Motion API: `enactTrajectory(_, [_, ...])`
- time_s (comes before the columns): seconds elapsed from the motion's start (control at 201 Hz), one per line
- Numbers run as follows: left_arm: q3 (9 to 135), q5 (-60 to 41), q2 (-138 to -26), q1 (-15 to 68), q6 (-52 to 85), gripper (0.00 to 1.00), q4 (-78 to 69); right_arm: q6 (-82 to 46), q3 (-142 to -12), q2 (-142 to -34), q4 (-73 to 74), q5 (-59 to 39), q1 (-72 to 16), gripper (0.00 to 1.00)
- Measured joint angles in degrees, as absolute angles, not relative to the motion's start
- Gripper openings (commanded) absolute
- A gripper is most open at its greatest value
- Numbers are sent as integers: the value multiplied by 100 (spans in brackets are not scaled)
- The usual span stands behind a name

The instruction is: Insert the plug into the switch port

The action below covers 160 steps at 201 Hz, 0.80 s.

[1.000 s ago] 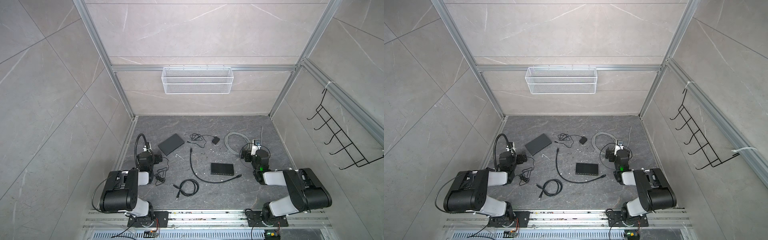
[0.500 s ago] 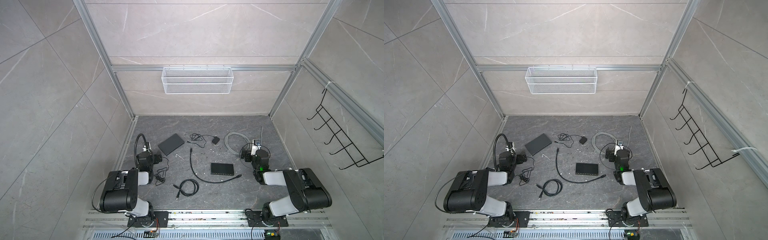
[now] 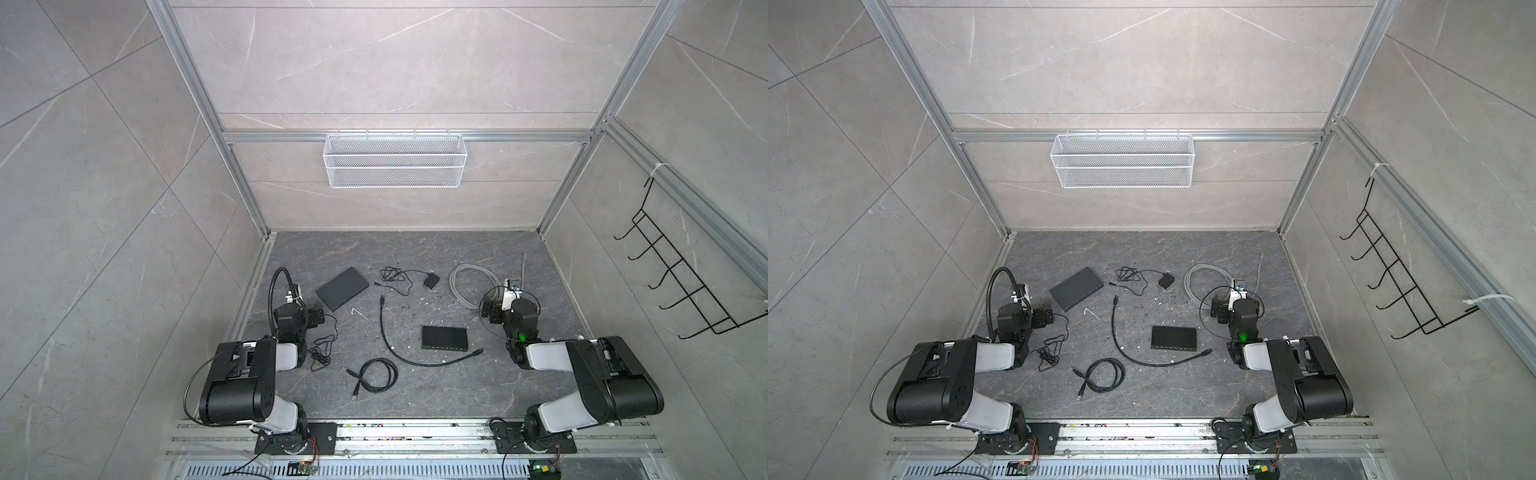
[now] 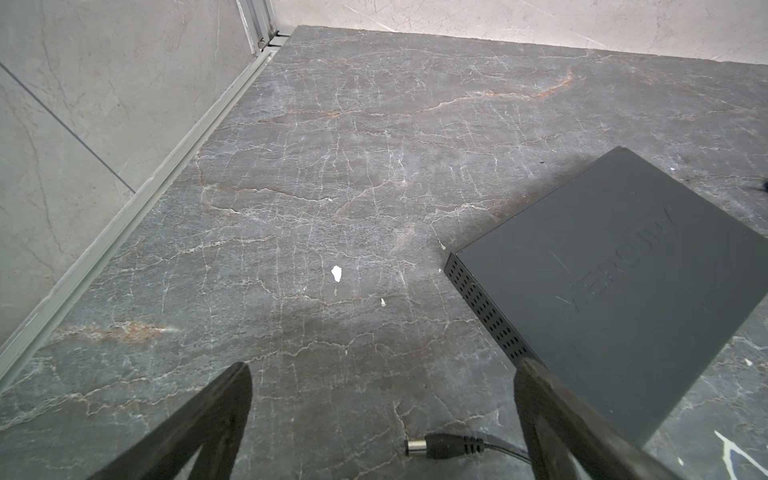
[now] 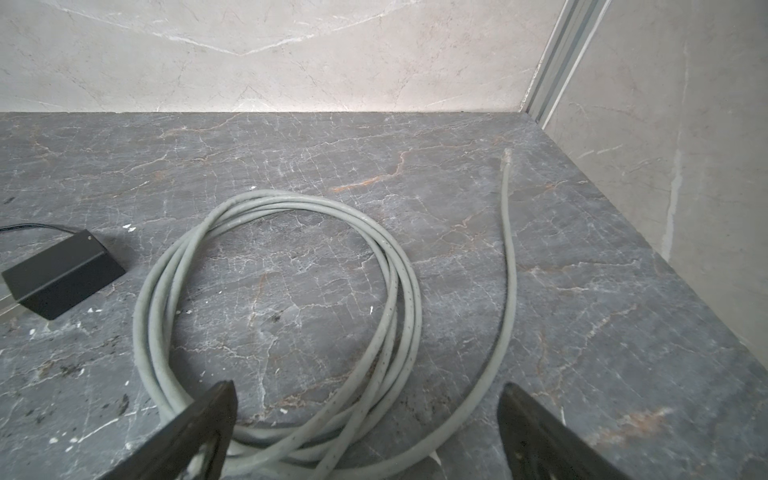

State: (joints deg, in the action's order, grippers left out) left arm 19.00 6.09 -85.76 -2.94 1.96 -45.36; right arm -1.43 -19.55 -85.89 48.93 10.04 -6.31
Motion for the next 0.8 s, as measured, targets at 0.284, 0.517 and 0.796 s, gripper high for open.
enactTrajectory(0.284, [3470,786,-8001,-355,456,97,-2250,-563,-3806,-7220,1627,910,-1068,97])
enactTrajectory(0.517, [5078,1092,-7472,687,1389,93,-38,-1730,-4230,-7011,-381,375,-2056,93])
enactTrajectory(0.796, [5577,906,-8130,3684,2941,87,1450,-2956,-3802,-6296,-1957,-10,-2668,74])
